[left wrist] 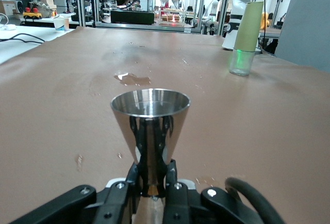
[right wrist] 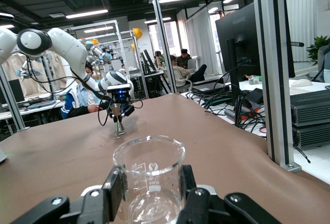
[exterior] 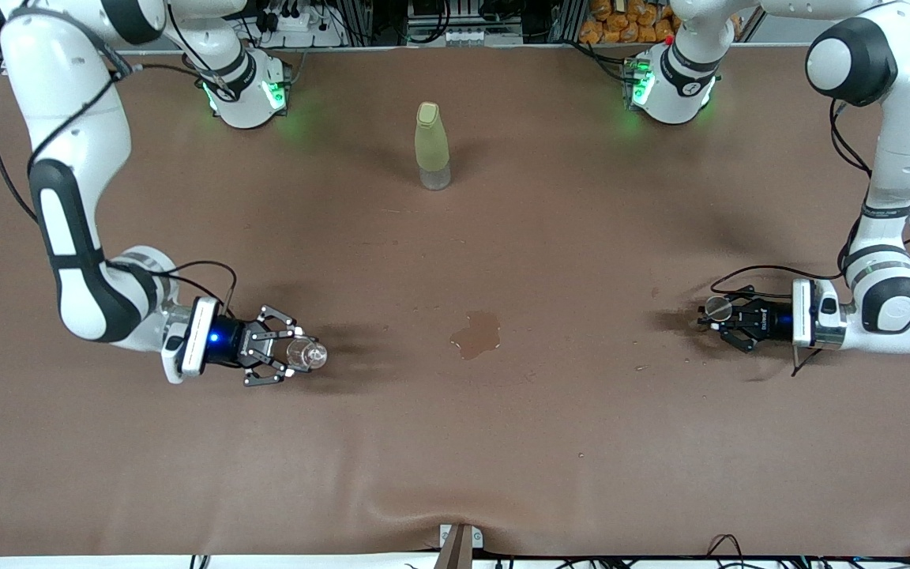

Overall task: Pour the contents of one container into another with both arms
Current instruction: 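Lift the beaker and jigger, bringing both grippers together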

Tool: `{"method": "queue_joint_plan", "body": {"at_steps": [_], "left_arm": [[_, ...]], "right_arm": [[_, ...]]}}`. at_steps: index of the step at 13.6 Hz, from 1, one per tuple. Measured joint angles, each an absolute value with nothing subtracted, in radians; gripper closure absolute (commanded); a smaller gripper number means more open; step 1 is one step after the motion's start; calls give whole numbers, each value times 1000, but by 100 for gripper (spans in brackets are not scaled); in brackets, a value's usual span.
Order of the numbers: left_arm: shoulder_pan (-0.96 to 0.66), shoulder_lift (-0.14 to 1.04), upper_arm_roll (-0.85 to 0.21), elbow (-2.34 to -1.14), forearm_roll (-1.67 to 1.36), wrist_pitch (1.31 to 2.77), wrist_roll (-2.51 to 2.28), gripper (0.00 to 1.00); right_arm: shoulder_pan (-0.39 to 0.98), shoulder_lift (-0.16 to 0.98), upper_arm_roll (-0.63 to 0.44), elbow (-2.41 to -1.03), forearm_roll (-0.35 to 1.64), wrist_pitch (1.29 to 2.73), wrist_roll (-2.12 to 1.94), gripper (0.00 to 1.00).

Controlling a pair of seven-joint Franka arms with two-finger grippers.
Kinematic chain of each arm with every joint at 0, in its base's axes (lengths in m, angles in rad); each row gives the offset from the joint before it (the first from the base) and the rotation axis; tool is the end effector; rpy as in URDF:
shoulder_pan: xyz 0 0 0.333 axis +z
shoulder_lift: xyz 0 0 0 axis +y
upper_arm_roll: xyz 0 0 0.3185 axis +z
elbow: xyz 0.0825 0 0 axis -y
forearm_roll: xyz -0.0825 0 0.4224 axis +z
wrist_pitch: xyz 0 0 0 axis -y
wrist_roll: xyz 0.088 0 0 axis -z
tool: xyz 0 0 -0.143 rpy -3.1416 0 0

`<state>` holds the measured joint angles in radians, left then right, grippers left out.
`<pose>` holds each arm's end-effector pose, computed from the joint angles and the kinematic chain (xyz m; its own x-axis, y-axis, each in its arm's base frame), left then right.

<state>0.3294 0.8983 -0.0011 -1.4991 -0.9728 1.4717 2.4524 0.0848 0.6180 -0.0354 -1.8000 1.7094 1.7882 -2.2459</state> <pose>0.6409 0.0865 0.1005 -0.0016 -0.3113 0.9503 -0.9822 0.1791 0.0570 0.6755 0.1549 0.2042 0.1862 0.0563 0.9809 0.9640 -0.2031 -0.1713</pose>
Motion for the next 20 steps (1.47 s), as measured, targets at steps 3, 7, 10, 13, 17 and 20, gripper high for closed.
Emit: {"method": "queue_joint_plan", "body": {"at_steps": [3,7,10,13,17,20], "left_arm": [[285,832,-30,-1487,-1014,1469,2390,100],[198,794,-94,-1488,-1139,1564,2312,100],[92,797,-103,-1496,-1249,1682,2312,100],[1,799,-104,-1498,-1360,1791,2312,100],[-151,838,-105,-1497,-1512,1913,2312,100],[-301,907,-107,-1465,-1690,2023,2316,100]], "right_arm": [[142,534,-35,-1908,1769,1854,-2246,93],[156,480,-35,-2001,1774,1859,-2246,93],[157,429,-35,-2048,1775,1859,-2246,93],[159,386,-34,-2105,1776,1859,-2245,94],[166,350,-31,-2143,1781,1857,-2180,93],[190,306,-31,-2149,1782,1866,-2130,94]]}}
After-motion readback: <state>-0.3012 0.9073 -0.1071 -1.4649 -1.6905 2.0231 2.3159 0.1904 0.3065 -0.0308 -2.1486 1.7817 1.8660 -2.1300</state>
